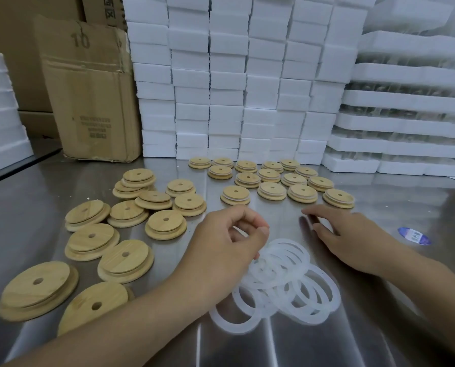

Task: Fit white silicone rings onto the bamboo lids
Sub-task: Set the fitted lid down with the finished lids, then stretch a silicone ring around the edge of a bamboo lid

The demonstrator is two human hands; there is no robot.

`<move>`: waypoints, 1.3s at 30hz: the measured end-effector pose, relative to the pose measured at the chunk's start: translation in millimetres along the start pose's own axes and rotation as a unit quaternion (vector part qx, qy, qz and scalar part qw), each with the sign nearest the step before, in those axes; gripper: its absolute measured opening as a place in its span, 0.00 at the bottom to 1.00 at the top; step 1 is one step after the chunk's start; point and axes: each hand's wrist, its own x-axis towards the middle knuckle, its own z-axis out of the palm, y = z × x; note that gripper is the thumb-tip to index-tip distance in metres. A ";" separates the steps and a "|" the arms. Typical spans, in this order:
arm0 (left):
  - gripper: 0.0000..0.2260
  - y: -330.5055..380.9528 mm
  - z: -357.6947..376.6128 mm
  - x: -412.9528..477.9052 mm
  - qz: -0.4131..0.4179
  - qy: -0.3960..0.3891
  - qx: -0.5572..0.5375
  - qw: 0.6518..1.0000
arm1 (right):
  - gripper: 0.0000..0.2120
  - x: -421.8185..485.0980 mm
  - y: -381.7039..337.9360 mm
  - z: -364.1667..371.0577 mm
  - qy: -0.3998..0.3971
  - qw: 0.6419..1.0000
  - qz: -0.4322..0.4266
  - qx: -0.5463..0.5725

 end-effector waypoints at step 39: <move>0.25 10.7 -67.8 41.7 -0.034 0.080 0.142 0.986 | 0.07 -31.3 -73.5 -7.9 0.026 0.984 -0.133 0.112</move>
